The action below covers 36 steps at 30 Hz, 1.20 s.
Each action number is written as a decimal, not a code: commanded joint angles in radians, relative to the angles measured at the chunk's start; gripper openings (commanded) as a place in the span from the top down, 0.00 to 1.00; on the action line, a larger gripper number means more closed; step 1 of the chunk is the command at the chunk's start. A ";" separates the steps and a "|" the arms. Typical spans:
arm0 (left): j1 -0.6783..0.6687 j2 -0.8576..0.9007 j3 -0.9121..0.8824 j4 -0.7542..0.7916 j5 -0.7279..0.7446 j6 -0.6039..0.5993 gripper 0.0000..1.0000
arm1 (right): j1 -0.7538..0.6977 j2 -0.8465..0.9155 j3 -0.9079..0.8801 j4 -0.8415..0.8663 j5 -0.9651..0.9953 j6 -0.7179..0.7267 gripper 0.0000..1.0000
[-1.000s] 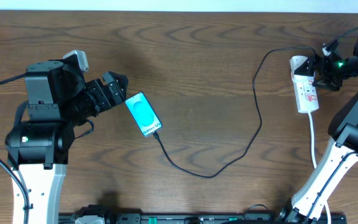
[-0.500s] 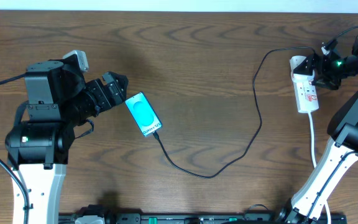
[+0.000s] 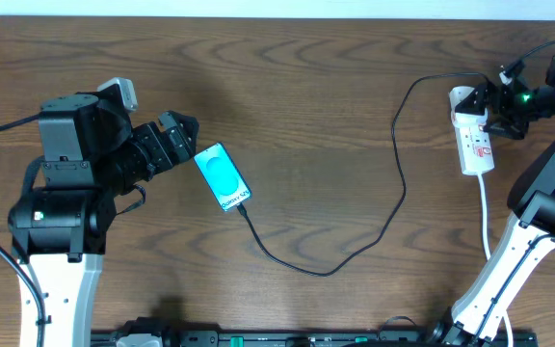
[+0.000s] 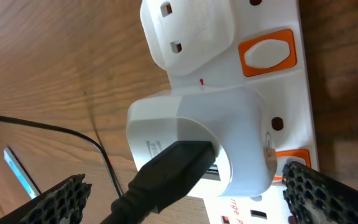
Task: Plug charger to phone and switch on socket
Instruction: 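Press the orange socket switch down with the right gripper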
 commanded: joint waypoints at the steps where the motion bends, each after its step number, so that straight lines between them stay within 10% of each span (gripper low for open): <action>1: 0.000 0.002 0.011 -0.001 -0.013 -0.005 0.07 | 0.023 0.020 0.003 0.001 -0.080 0.019 0.01; 36: 0.000 0.002 0.011 -0.012 -0.013 -0.005 0.07 | 0.072 0.020 0.003 -0.001 -0.079 0.058 0.01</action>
